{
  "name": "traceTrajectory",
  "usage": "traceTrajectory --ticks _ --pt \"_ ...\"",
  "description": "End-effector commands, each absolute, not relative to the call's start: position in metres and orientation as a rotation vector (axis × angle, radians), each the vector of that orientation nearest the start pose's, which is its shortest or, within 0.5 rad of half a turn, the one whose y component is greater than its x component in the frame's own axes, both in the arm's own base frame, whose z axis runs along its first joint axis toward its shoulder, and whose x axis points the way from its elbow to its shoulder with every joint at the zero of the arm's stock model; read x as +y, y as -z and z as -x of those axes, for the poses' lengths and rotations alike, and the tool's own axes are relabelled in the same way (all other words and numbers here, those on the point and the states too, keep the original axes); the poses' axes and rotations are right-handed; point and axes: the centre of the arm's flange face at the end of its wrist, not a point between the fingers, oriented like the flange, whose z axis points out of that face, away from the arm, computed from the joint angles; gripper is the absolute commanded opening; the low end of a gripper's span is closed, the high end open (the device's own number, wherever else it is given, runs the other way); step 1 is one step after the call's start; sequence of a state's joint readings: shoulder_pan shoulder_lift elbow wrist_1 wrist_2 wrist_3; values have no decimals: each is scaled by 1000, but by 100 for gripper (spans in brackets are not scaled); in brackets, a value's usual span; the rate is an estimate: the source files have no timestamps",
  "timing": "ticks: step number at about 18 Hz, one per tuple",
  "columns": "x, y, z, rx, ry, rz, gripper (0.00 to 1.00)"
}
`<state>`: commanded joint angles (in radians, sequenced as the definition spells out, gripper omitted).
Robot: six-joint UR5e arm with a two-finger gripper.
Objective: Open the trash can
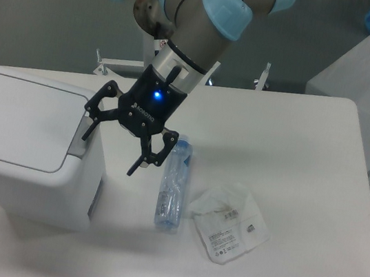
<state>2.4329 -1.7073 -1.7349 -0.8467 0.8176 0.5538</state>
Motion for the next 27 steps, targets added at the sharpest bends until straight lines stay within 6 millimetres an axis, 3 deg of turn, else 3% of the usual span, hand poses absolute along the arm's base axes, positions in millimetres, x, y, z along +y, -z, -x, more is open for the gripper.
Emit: traceTrajectory --ticks 11,19,23,24,26,27 --pt "513 -445 288 -162 369 2319 100" --pt "518 -461 298 -150 337 2300 100" --pt "507 -472 336 -190 279 2281 100" --pt "511 -461 351 -210 281 2293 100" --pt "499 -448 391 -276 213 2326 100" --pt "502 -431 403 -285 199 2360 100"
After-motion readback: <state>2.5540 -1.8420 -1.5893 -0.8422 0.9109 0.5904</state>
